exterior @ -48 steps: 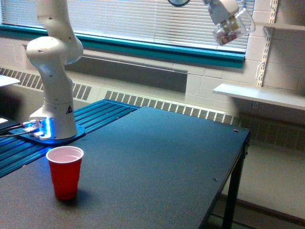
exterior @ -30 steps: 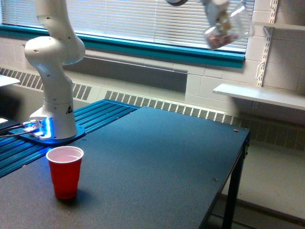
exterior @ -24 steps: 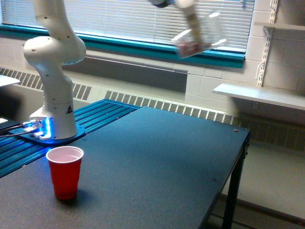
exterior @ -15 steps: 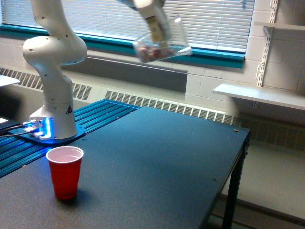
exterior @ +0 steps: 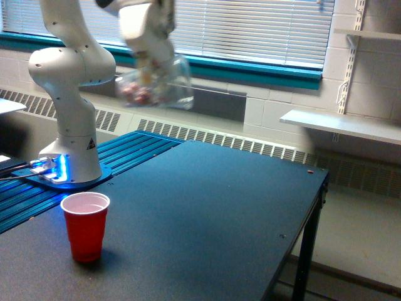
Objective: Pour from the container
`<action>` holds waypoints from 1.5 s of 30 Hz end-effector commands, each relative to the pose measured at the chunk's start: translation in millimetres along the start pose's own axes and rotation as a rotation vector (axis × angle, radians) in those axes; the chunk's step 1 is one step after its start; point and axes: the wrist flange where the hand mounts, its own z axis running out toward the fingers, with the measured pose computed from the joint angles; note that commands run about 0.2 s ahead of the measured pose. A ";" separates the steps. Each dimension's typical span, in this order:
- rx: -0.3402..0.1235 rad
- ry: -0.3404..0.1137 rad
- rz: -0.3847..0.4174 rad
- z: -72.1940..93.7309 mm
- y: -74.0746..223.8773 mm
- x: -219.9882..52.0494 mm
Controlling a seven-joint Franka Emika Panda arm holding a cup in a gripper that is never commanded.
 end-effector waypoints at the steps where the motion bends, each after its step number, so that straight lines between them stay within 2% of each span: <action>1: 0.009 -0.028 0.073 -1.3 36.4 -20.5; 3: -0.010 -0.037 0.098 -0.5 43.9 -26.8; 6: -0.007 -0.056 0.140 0.7 55.3 -34.5; 10: -0.025 -0.110 0.175 8.7 67.0 -47.0; 15: -0.053 -0.197 0.184 25.5 75.0 -63.8; 21: -0.066 -0.277 0.195 44.2 82.4 -84.1; 25: -0.088 -0.317 0.193 53.7 84.7 -96.6; 28: -0.077 -0.335 0.199 58.1 87.3 -103.7; 33: -0.102 -0.379 0.207 64.0 93.4 -117.6; 35: -0.098 -0.393 0.206 65.8 95.4 -123.0; 41: -0.104 -0.470 0.218 74.3 103.5 -139.2; 45: -0.105 -0.505 0.247 79.1 112.7 -143.6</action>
